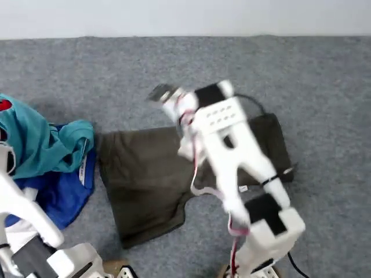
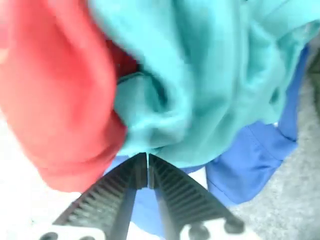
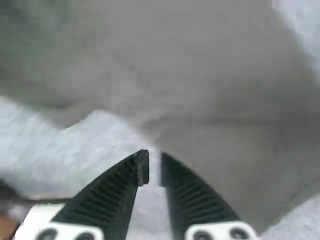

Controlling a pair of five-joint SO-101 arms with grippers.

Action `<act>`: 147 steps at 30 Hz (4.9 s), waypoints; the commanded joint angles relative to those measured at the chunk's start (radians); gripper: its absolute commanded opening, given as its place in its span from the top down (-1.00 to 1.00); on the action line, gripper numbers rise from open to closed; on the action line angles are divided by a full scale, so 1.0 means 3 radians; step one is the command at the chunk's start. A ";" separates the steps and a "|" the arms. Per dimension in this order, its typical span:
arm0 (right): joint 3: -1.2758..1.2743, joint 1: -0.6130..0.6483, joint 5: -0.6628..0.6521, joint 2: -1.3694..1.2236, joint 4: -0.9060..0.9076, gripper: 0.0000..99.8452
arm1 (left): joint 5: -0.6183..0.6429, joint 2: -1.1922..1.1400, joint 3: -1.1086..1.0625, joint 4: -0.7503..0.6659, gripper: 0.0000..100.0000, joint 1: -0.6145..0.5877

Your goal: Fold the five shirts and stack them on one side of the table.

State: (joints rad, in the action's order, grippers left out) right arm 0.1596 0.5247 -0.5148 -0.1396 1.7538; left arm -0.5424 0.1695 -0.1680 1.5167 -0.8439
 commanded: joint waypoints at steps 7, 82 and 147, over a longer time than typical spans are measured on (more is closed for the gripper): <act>-0.1243 0.1343 -0.0026 0.0606 -0.0673 0.53 | -0.0051 0.0153 0.0059 0.0010 0.97 -0.0031; 0.1504 0.0412 0.0399 -0.1793 -0.0852 0.48 | -0.0056 0.0159 0.0059 0.0026 0.97 -0.0031; 0.0327 -0.2100 0.0767 -0.1204 -0.0928 0.44 | -0.0051 0.0164 0.0059 0.0036 0.97 0.0026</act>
State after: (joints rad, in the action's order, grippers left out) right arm 0.2470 -0.0951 -0.3107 -0.4664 1.5144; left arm -0.5516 0.1695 -0.1680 1.5167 -0.8424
